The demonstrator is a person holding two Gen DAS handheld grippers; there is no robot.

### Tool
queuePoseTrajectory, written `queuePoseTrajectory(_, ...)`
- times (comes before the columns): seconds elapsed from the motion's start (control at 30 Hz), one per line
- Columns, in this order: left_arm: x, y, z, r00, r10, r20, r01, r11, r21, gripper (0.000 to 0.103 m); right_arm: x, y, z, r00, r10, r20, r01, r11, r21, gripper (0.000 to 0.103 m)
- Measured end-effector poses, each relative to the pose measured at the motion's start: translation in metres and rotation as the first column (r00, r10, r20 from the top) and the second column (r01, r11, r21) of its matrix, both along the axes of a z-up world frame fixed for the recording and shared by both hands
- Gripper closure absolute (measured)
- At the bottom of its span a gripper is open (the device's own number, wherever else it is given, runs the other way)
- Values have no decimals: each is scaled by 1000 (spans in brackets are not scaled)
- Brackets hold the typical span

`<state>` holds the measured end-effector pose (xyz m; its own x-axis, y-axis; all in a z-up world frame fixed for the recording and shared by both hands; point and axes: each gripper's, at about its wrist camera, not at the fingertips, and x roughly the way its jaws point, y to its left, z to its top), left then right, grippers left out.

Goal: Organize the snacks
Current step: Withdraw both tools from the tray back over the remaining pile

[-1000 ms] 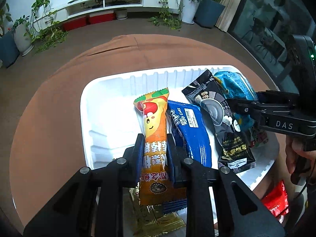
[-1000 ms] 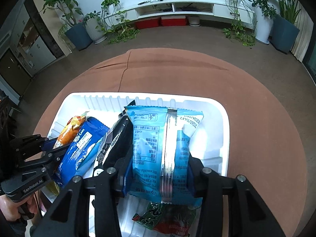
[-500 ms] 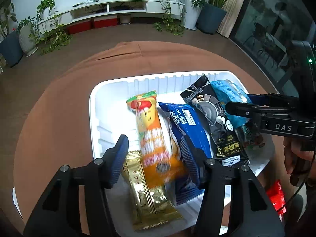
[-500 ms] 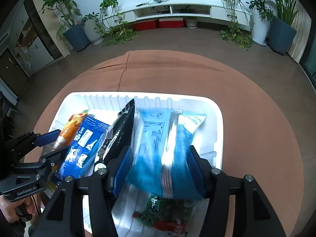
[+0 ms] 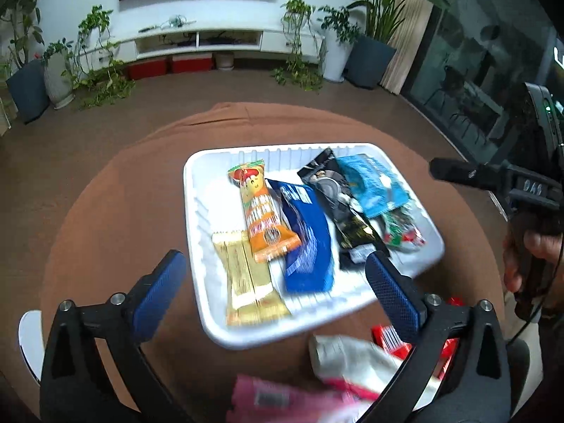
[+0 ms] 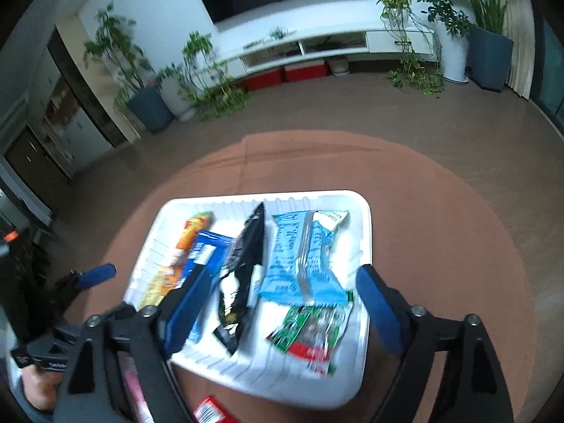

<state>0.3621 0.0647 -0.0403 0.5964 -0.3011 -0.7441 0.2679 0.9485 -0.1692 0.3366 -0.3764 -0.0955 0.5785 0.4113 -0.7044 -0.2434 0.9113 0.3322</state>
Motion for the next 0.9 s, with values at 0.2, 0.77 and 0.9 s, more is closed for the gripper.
queuePoseTrajectory(0.2,-76,4,13,998,4,55,-3,1000,-30,0,-62,-35,10,999,-34,37,29,989,148,5)
queuePoseTrajectory(0.77,-227,-8,-43,997,-11,-79,0,989,-149,0,-211,-51,-55,999,-18,-40,24,985,169,3)
queuePoseTrajectory(0.9,-234,-9,-39,997,-9,-77,-2,989,-147,0,-224,-44,-62,999,-24,-32,28,991,129,3)
